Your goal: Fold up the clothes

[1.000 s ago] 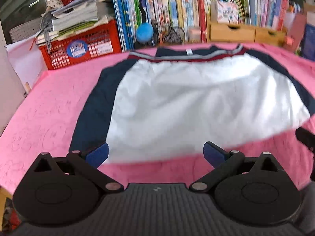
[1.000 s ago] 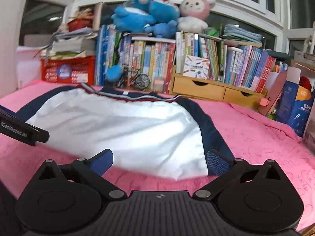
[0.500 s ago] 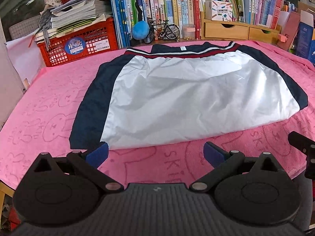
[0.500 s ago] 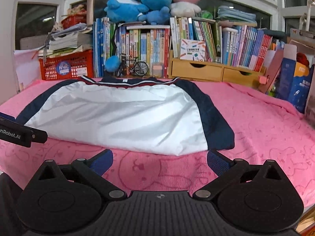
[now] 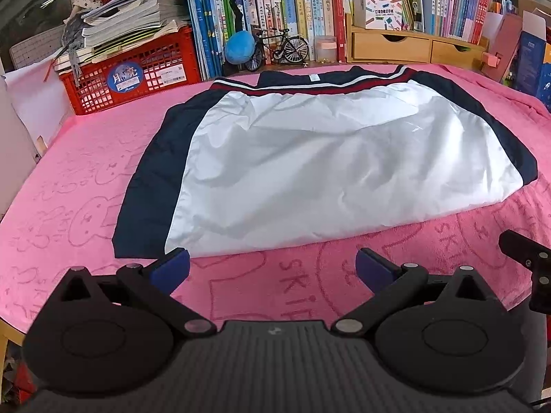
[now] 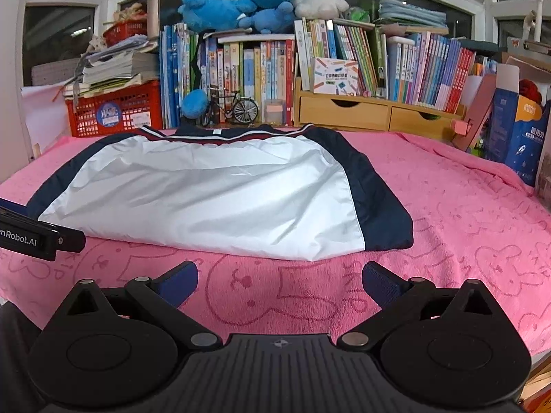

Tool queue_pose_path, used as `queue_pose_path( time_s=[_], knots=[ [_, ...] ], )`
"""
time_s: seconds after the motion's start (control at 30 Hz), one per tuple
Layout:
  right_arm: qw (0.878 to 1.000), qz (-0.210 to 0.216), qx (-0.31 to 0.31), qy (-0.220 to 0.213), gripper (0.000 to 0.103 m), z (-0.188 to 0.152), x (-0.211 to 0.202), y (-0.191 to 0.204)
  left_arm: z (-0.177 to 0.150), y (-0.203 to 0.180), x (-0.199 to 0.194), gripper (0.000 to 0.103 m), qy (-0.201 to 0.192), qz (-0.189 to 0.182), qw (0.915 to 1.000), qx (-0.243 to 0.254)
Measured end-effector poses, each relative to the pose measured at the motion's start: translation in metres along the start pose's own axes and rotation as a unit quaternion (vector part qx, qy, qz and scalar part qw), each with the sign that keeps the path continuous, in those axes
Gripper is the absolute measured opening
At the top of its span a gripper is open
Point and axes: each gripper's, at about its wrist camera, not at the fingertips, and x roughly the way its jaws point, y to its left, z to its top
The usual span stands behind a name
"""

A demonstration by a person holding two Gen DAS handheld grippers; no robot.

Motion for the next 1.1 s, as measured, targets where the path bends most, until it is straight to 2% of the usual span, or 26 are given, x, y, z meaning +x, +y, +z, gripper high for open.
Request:
queue_pose_path(
  time_s=[0.37, 0.47, 0.53, 0.67, 0.87, 1.0, 1.1],
  knots=[
    [1.0, 0.0, 0.019, 0.007, 0.103, -0.002, 0.009, -0.009, 0.005, -0.004, 0.006, 0.103, 0.005, -0.008, 1.0, 0.0],
    [0.997, -0.004, 0.074, -0.008, 0.103, 0.001, 0.011, -0.026, 0.011, -0.005, 0.009, 0.103, -0.004, -0.016, 0.9998, -0.008],
    [0.989, 0.013, 0.146, -0.016, 0.103, 0.003, 0.015, -0.05, 0.015, -0.005, 0.01, 0.103, -0.01, -0.021, 0.9996, -0.014],
    [0.961, 0.071, 0.266, -0.018, 0.103, 0.001, 0.026, -0.091, 0.026, -0.009, 0.018, 0.103, -0.02, -0.029, 0.9992, -0.018],
    [0.947, 0.071, 0.314, -0.023, 0.102, 0.008, 0.049, -0.111, 0.039, -0.026, 0.043, 0.103, -0.027, -0.031, 0.9991, -0.009],
    [0.934, 0.076, 0.347, -0.032, 0.103, 0.013, 0.065, -0.12, 0.039, -0.031, 0.057, 0.103, -0.029, -0.019, 0.9994, -0.002],
    [0.927, 0.079, 0.365, -0.037, 0.103, 0.017, 0.075, -0.123, 0.033, -0.028, 0.068, 0.103, -0.019, -0.026, 0.9994, -0.009]
  ],
)
